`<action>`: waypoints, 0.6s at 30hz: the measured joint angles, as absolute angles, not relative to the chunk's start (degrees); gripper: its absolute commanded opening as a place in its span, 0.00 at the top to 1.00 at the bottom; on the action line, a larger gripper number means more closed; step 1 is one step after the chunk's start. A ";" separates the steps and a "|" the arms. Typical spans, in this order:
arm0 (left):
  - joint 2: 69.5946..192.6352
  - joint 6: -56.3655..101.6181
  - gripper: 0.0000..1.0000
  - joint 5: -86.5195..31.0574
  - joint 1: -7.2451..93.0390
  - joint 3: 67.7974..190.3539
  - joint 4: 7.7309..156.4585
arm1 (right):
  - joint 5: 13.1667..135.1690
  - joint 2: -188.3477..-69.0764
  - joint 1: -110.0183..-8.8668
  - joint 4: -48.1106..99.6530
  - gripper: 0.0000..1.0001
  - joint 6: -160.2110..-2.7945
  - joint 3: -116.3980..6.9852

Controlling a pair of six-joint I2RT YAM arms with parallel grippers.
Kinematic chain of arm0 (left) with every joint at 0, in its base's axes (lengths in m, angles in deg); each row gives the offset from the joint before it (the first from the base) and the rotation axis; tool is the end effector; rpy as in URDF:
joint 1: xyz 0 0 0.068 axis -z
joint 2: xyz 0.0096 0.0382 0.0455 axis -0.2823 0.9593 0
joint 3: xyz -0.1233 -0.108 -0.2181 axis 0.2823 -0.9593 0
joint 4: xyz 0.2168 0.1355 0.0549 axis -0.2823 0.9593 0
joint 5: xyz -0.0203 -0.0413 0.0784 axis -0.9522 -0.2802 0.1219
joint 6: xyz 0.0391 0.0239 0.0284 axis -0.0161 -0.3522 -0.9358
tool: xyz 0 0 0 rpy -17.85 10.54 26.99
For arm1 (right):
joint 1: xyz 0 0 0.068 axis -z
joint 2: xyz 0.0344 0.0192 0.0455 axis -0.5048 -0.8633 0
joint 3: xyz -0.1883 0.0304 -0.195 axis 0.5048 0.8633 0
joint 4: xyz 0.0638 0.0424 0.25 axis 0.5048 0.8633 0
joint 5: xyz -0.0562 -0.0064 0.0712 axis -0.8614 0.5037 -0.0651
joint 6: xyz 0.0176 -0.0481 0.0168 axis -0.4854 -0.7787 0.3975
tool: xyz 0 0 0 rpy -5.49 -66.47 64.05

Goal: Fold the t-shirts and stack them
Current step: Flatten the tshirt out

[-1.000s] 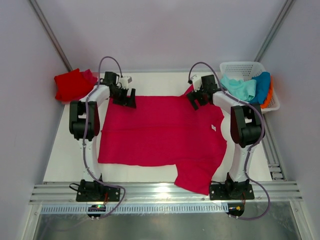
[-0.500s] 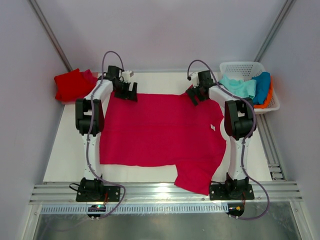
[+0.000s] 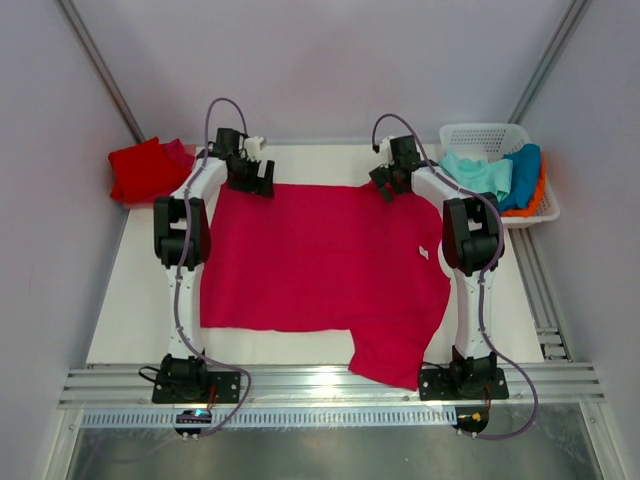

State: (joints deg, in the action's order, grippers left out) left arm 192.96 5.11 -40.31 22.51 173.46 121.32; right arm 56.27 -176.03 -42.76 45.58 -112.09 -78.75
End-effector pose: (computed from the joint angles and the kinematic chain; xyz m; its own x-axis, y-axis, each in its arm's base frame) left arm 0.5172 -0.0681 0.1714 -0.8072 0.1836 -0.5610 0.3734 0.8949 -0.2444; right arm 0.4887 0.1014 0.1729 -0.6360 -0.5466 -0.5447 -0.3876 0.8367 -0.3870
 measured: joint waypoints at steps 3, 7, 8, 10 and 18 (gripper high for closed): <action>193.13 5.09 0.05 -39.41 22.51 173.46 120.19 | 56.09 -176.03 -42.74 44.51 0.01 -111.30 -78.73; 193.16 5.18 0.05 -37.38 22.51 173.46 118.94 | 56.00 -176.03 -42.74 43.66 0.01 -110.27 -78.75; 193.13 5.42 0.05 -37.18 22.48 173.31 118.39 | 55.96 -176.03 -42.74 43.52 0.01 -110.08 -78.77; 192.65 6.45 0.04 -37.05 22.51 171.99 116.69 | 55.94 -176.03 -42.74 43.17 0.01 -109.70 -78.77; 184.06 9.20 0.02 -36.35 22.51 164.30 115.12 | 57.90 -176.03 -42.74 42.45 0.01 -109.18 -78.77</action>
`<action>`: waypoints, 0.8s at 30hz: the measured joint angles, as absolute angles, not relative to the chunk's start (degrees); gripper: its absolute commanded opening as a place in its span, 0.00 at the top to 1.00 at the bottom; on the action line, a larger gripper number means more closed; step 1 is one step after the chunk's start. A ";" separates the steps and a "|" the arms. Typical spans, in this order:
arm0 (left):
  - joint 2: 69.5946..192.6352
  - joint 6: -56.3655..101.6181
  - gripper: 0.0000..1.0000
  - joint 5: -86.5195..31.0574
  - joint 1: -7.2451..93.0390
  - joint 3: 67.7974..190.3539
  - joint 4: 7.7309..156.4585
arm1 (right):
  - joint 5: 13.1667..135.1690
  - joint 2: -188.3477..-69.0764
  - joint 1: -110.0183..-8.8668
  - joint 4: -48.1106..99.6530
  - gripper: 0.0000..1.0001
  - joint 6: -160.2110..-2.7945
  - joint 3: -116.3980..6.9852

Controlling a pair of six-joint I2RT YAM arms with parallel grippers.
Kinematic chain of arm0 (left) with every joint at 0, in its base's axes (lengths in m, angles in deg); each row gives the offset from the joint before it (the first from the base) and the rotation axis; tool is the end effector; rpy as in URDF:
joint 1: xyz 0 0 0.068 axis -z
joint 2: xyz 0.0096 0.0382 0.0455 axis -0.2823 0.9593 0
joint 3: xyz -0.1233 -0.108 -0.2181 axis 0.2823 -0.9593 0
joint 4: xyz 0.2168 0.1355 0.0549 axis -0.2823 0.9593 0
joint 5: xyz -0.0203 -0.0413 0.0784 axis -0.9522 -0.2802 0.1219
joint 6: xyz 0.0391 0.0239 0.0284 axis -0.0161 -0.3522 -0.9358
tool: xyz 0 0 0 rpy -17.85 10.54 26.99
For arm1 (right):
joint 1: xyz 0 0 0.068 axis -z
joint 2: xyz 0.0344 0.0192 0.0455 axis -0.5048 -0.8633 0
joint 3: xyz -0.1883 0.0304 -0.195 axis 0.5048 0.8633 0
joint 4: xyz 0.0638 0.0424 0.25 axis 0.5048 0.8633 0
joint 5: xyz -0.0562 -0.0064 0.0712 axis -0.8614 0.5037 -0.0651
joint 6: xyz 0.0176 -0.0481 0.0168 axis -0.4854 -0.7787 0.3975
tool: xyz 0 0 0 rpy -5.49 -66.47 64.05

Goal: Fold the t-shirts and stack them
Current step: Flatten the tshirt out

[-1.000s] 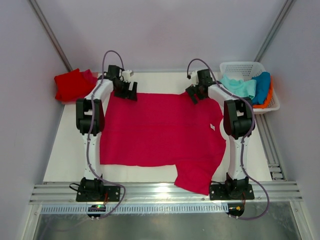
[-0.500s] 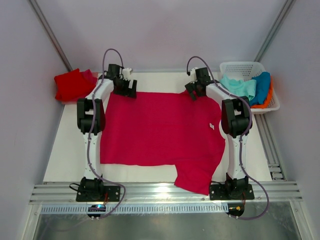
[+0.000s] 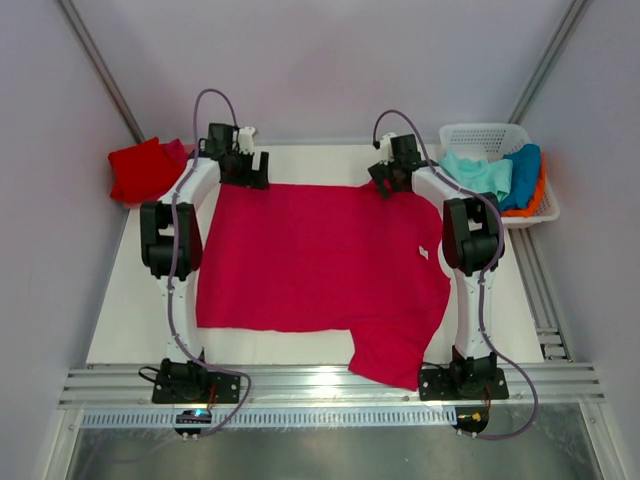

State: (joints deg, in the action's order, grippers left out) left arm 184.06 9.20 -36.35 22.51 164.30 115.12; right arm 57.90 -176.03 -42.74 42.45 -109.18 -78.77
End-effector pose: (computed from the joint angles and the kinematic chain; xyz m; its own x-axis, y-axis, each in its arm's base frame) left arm 0.4969 -0.0636 0.2039 -0.7728 0.1137 -0.6244 0.3052 0.9292 -0.2084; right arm 0.4930 0.1032 0.1769 -0.6166 -0.4964 -0.6111 -0.3537 0.8681 -0.3483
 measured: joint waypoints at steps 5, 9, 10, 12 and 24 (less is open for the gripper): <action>181.09 7.32 0.02 -32.38 22.51 164.30 115.22 | 60.61 -176.03 -43.03 42.39 0.06 -111.47 -78.77; 181.07 4.92 0.02 -29.19 22.46 163.84 116.08 | 62.91 -176.03 -43.22 42.37 0.06 -113.73 -78.69; 181.07 4.52 0.02 -28.57 22.42 163.69 116.32 | 63.61 -176.03 -43.31 42.37 0.09 -114.19 -78.69; 181.07 3.84 0.02 -27.63 22.38 163.45 116.89 | 65.01 -176.03 -43.46 42.34 0.11 -115.04 -78.71; 180.63 1.55 0.02 -25.47 21.39 158.79 117.67 | 63.22 -179.07 -44.07 38.65 0.23 -120.04 -80.17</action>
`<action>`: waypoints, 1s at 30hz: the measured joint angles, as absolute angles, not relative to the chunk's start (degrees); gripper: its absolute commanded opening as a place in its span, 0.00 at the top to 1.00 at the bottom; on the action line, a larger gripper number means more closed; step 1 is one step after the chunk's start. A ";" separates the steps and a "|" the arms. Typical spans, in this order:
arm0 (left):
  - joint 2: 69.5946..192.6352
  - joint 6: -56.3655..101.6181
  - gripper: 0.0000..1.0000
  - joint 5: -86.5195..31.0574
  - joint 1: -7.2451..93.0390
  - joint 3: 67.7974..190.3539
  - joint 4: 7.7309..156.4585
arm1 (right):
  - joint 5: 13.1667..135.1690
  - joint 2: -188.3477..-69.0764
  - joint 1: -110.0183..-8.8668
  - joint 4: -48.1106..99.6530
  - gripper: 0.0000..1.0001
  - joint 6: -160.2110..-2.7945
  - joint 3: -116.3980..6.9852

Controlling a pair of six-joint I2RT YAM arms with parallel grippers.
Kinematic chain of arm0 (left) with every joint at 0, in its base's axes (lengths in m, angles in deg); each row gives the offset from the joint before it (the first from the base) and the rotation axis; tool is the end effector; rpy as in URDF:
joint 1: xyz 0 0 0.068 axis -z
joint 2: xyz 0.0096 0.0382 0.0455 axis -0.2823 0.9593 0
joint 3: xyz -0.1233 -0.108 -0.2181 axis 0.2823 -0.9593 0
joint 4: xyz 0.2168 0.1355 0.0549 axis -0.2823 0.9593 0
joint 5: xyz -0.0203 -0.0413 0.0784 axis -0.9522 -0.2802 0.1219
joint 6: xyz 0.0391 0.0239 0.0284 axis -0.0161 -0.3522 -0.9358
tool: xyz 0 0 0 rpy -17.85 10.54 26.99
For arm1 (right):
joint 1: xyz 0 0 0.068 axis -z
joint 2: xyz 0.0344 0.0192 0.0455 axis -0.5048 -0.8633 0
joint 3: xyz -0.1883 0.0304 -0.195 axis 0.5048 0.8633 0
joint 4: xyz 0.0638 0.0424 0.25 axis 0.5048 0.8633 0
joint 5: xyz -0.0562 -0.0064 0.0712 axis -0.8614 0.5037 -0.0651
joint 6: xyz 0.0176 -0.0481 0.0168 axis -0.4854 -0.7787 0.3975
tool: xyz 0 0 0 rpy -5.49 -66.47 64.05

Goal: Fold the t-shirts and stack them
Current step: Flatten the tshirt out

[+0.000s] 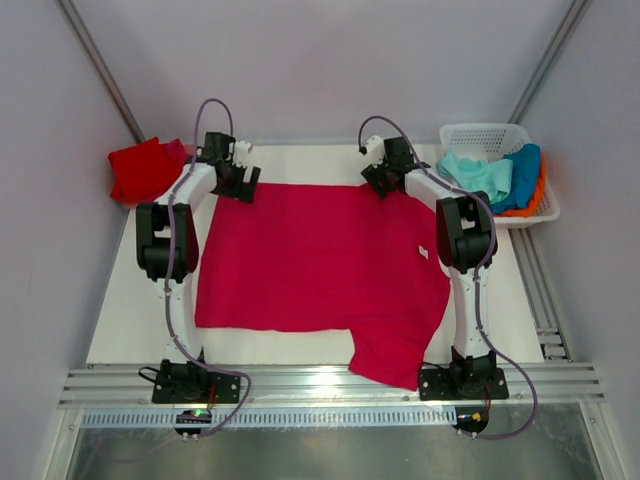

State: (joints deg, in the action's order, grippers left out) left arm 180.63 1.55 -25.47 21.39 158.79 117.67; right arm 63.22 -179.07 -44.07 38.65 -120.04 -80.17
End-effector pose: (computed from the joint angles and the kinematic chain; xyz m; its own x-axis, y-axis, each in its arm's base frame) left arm 0.4784 -0.0455 0.1980 -0.7956 0.2342 -0.5587 0.2791 0.9602 0.0051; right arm 0.5013 0.1206 0.1636 -0.4684 -0.6551 -0.5929 -0.5211 0.7467 -0.4134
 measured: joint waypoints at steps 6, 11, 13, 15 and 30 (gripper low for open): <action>180.13 1.46 0.03 -25.51 20.91 157.22 117.67 | 60.79 -180.77 -44.10 37.71 0.23 -121.22 -82.42; 180.13 1.55 0.03 -26.10 20.87 157.13 117.67 | 60.13 -182.24 -44.10 38.54 0.68 -122.32 -84.15; 180.13 1.59 0.03 -26.58 20.87 157.13 117.69 | 60.02 -183.35 -44.10 39.11 0.74 -122.71 -84.98; 180.13 1.64 0.03 -27.04 20.87 157.13 117.67 | 59.83 -184.03 -44.21 39.96 0.78 -122.73 -86.31; 180.57 2.10 0.03 -28.64 20.80 156.48 117.69 | 58.98 -184.14 -44.47 41.14 0.97 -124.22 -86.82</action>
